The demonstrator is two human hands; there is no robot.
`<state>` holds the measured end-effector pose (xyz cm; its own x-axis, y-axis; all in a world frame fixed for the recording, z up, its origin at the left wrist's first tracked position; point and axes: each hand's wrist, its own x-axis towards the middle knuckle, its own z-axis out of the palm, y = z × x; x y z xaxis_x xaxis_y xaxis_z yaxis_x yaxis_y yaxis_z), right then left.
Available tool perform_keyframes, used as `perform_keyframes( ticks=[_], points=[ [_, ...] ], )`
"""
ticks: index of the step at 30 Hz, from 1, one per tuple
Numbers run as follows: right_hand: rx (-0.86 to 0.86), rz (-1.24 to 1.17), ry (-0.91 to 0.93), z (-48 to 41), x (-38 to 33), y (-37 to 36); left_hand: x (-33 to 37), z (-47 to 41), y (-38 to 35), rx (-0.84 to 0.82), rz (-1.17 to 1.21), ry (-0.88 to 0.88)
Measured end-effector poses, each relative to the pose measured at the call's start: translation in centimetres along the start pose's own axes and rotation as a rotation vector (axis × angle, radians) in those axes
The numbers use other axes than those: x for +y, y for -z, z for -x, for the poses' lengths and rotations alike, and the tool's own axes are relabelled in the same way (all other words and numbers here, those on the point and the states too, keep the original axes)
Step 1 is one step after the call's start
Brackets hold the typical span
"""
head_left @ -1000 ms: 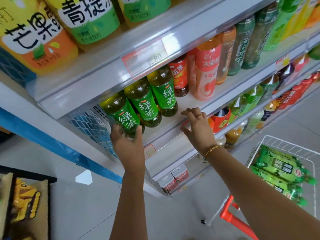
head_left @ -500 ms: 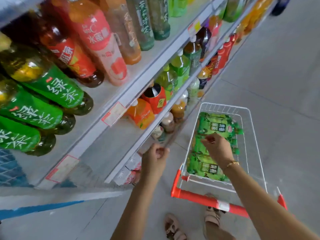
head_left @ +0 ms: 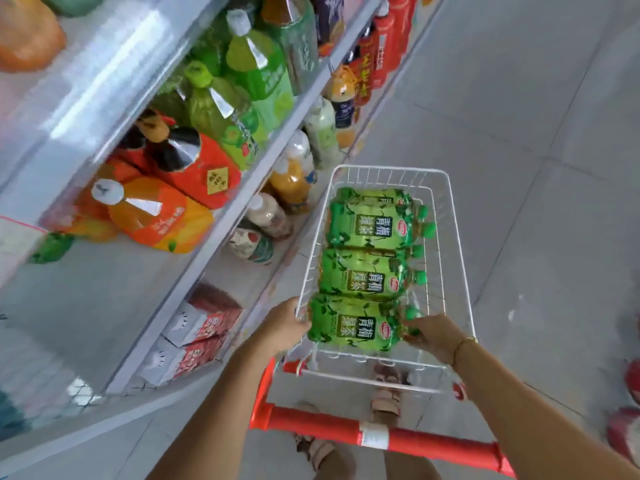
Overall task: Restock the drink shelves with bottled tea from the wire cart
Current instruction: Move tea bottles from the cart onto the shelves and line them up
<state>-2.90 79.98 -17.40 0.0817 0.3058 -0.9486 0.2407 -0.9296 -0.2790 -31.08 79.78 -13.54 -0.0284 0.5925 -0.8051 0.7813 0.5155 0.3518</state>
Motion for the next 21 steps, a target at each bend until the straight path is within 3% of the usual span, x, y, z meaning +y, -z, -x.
perform_keyframes(
  ticks=[2, 8, 14, 18, 21],
  points=[
    [0.019, -0.11, -0.018, -1.0, 0.4, 0.3, 0.7, -0.2, 0.1, -0.008, -0.017, 0.033],
    [0.141, -0.129, 0.011, -1.3, 0.0, -0.1, 3.6, 0.4, -0.5, -0.038, 0.029, 0.053],
    [0.198, -0.154, 0.189, 3.1, -2.5, 4.7, 7.5, 1.0, -2.0, -0.119, 0.227, -0.009],
    [0.173, -0.176, 0.328, 6.9, -4.8, 6.4, 10.7, 2.0, -3.6, -0.008, 0.351, -0.063],
    [0.249, 0.016, 0.483, 8.7, -5.7, 5.2, 11.9, 2.1, -4.3, 0.081, 0.356, -0.114]
  ],
)
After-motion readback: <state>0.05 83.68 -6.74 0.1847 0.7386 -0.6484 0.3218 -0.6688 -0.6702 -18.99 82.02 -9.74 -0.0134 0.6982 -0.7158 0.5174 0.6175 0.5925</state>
